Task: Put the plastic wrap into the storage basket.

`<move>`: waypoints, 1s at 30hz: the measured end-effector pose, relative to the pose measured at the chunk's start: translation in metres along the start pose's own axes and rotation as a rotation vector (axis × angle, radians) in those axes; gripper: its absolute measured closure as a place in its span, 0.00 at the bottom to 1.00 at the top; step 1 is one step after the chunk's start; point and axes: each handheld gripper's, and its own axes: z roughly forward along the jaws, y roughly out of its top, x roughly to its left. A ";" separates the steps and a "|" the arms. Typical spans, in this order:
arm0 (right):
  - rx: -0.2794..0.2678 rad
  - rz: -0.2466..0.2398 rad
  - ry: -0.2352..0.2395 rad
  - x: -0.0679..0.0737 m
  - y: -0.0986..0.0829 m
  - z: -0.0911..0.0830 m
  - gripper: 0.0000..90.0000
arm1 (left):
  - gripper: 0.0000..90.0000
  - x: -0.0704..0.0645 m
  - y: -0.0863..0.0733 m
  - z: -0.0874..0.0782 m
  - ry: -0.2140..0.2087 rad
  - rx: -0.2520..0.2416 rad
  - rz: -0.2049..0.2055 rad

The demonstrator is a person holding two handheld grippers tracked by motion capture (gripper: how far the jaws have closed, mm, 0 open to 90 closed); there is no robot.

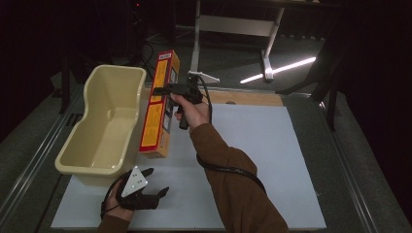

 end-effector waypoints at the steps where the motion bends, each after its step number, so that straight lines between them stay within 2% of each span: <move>1: 0.001 0.002 0.002 0.002 0.000 0.002 0.45 | 0.22 0.000 0.000 0.000 0.000 0.000 -0.001; 9: 0.012 -0.013 0.023 0.015 -0.003 0.020 0.45 | 0.22 -0.002 0.001 0.000 -0.004 -0.006 0.004; 15: 0.038 0.010 0.047 0.019 -0.005 0.037 0.44 | 0.22 -0.002 0.001 -0.001 -0.004 -0.007 0.010; 18: 0.048 0.005 0.060 0.023 -0.007 0.045 0.44 | 0.22 -0.003 0.001 -0.002 -0.005 -0.007 0.006; 30: 0.085 0.020 0.074 0.034 -0.013 0.076 0.44 | 0.22 -0.004 -0.001 -0.001 -0.011 -0.005 0.005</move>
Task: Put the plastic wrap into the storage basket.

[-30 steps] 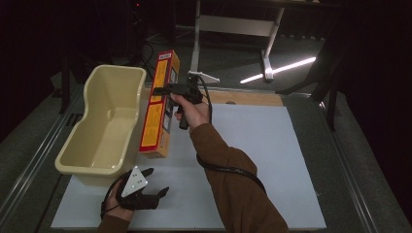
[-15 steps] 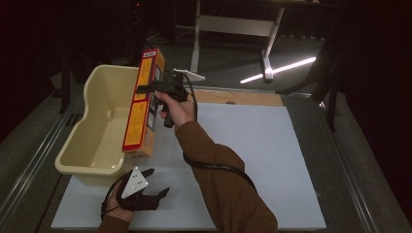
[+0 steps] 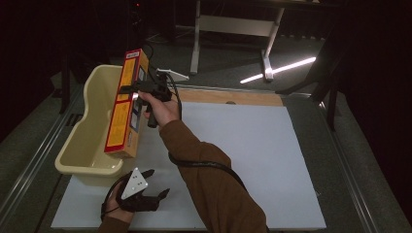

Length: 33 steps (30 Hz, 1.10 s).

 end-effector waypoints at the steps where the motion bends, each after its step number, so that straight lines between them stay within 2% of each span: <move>1: -0.002 0.006 0.005 0.000 0.000 0.002 0.44 | 0.22 0.000 0.000 0.000 -0.003 0.000 0.001; 4: 0.001 0.022 0.017 -0.003 -0.001 0.010 0.44 | 0.22 -0.001 0.000 0.000 -0.006 -0.001 0.005; 12: 0.018 0.033 0.009 -0.008 -0.006 0.024 0.44 | 0.22 0.000 0.000 -0.002 -0.004 -0.015 0.000; 16: 0.012 0.039 -0.005 -0.010 -0.007 0.026 0.44 | 0.22 0.000 -0.001 -0.003 -0.003 -0.018 0.001; 21: -0.015 0.073 0.005 -0.013 -0.010 0.029 0.44 | 0.22 0.001 -0.001 -0.006 0.002 -0.026 -0.004; 27: -0.014 0.059 -0.029 -0.012 -0.013 0.035 0.44 | 0.22 0.001 -0.002 -0.007 0.006 -0.025 -0.005; 28: -0.027 0.052 -0.052 -0.013 -0.015 0.038 0.44 | 0.22 0.001 -0.002 -0.008 0.007 -0.026 -0.004; 30: -0.035 0.049 -0.071 -0.013 -0.017 0.040 0.44 | 0.22 0.001 -0.002 -0.008 0.007 -0.026 -0.007; 33: -0.027 0.046 -0.101 -0.015 -0.019 0.043 0.43 | 0.22 0.001 -0.002 -0.009 0.008 -0.028 -0.008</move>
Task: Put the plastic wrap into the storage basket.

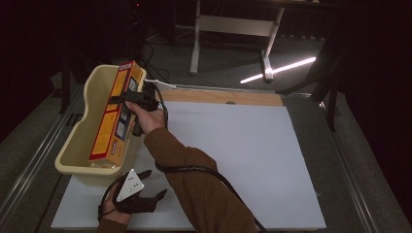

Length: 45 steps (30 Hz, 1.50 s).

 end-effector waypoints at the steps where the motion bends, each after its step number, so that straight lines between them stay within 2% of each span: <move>1: 0.003 0.003 -0.012 -0.001 0.000 0.001 0.43 | 0.22 0.000 0.000 0.000 0.000 0.000 0.002; 7: 0.003 0.021 -0.036 -0.003 -0.001 0.004 0.42 | 0.22 0.001 0.000 -0.001 0.002 -0.006 -0.003; 16: 0.021 0.012 -0.067 -0.003 0.000 0.006 0.39 | 0.22 0.001 0.001 -0.002 0.003 -0.004 -0.001; 21: 0.033 0.003 -0.108 -0.005 0.001 0.006 0.35 | 0.22 0.001 0.001 -0.001 0.004 -0.002 0.001; 23: 0.031 0.004 -0.110 -0.007 0.001 0.005 0.35 | 0.22 0.001 0.001 -0.001 0.003 -0.003 0.001; 25: 0.020 0.011 -0.073 -0.007 0.004 0.000 0.40 | 0.22 0.001 0.001 0.000 0.003 0.000 0.004; 27: 0.026 -0.021 -0.096 -0.001 0.003 -0.002 0.41 | 0.22 0.000 0.001 0.000 0.002 -0.002 0.001; 30: 0.039 -0.034 -0.109 0.001 0.002 -0.003 0.42 | 0.22 0.000 0.001 0.000 0.003 0.001 0.003; 36: 0.086 -0.053 -0.114 -0.006 0.000 -0.003 0.43 | 0.22 0.000 0.001 0.000 0.005 0.000 0.002; 38: 0.096 -0.073 -0.110 -0.007 -0.001 -0.004 0.43 | 0.22 0.001 0.001 0.000 0.003 -0.001 0.001; 45: 0.132 -0.224 -0.111 0.002 -0.006 -0.019 0.43 | 0.22 0.001 0.001 0.000 0.004 0.000 0.001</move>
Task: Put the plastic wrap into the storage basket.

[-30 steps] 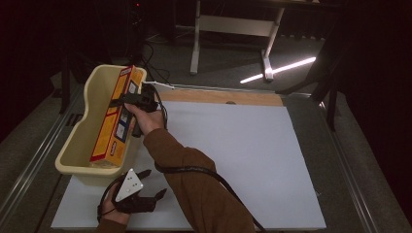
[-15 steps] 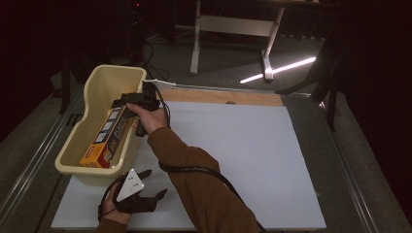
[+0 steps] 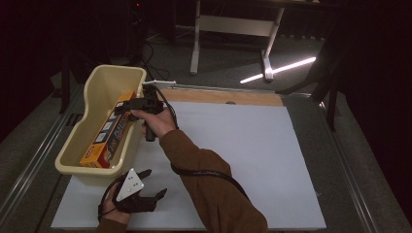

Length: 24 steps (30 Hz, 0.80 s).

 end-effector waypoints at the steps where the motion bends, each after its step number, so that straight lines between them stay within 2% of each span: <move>1: -0.002 -0.026 -0.011 0.001 -0.001 -0.003 0.43 | 0.22 0.000 0.000 0.000 0.001 0.000 0.000; 5: -0.002 -0.107 -0.044 -0.002 -0.005 -0.018 0.43 | 0.22 -0.001 0.000 0.000 0.003 0.001 0.002; 9: -0.009 -0.217 -0.117 -0.010 -0.011 -0.035 0.43 | 0.22 -0.001 0.000 0.000 0.003 0.004 0.006; 11: -0.012 -0.251 -0.148 -0.015 -0.014 -0.044 0.43 | 0.22 -0.001 0.000 0.000 0.004 0.004 0.007; 12: -0.012 -0.251 -0.148 -0.015 -0.014 -0.044 0.43 | 0.22 -0.001 0.000 0.000 0.004 0.004 0.007; 13: -0.030 -0.302 -0.190 -0.023 -0.018 -0.057 0.43 | 0.22 -0.001 0.000 0.000 0.005 0.002 0.005; 24: -0.076 -0.520 -0.351 -0.055 -0.048 -0.091 0.43 | 0.22 -0.002 0.001 0.002 0.004 0.009 0.010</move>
